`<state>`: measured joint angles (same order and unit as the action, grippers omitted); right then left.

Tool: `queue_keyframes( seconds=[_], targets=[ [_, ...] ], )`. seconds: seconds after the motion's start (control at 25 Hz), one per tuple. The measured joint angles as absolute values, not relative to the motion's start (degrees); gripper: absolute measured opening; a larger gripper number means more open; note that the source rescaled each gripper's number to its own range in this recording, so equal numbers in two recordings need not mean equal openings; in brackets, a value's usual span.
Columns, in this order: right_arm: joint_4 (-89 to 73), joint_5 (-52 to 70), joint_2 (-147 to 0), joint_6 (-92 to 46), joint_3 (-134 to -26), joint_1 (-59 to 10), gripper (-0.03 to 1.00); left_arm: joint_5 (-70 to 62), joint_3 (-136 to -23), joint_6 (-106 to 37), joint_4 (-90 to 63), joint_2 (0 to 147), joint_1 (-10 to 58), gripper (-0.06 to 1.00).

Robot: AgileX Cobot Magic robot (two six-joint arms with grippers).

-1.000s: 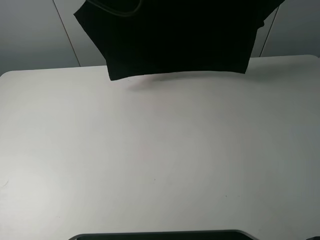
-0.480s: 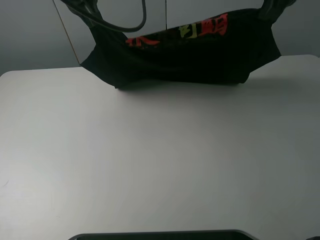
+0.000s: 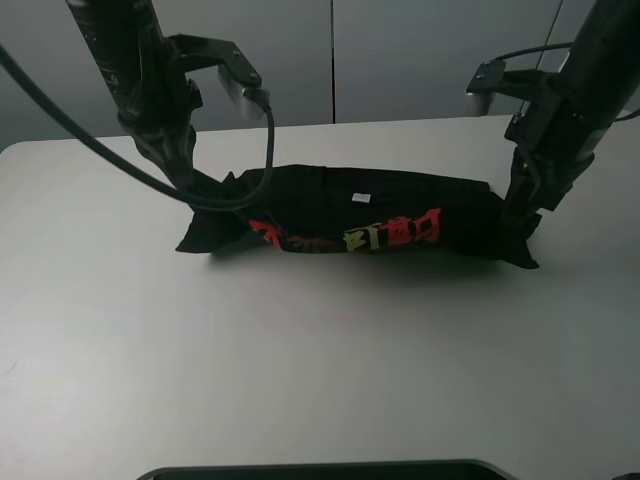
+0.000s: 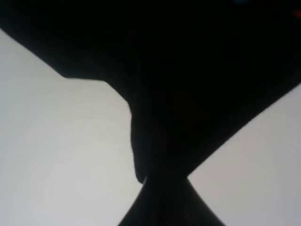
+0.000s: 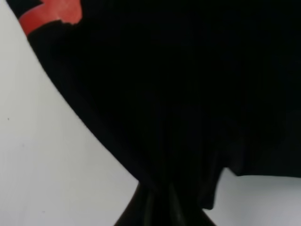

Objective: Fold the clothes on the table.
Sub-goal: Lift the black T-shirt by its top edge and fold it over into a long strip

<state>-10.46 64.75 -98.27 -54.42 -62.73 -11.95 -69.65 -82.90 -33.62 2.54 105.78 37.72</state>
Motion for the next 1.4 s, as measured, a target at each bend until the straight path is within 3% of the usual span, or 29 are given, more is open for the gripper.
queue_keyframes(
  seconds=[0.16, 0.4, 0.84, 1.4],
  targets=[
    [-12.3, 60.1, -98.3, -56.3, -55.9, -11.9, 0.0, -69.8, -75.6, -37.2, -1.7, 103.6, 37.7, 0.0],
    [-12.6, 52.7, -98.3, -56.8, -53.5, -11.9, 0.0, -68.6, -73.8, -41.8, -4.1, 102.3, 37.7, 0.0],
    [1.3, 30.4, -98.3, -53.1, -57.6, -11.9, 0.0, -45.6, -73.8, -32.7, 14.5, 103.3, 36.1, 0.0],
    [3.0, 10.3, -109.5, -52.5, -60.7, -6.1, 0.0, -26.1, -73.8, -31.6, 16.6, 115.4, 32.8, 0.0]
  ],
)
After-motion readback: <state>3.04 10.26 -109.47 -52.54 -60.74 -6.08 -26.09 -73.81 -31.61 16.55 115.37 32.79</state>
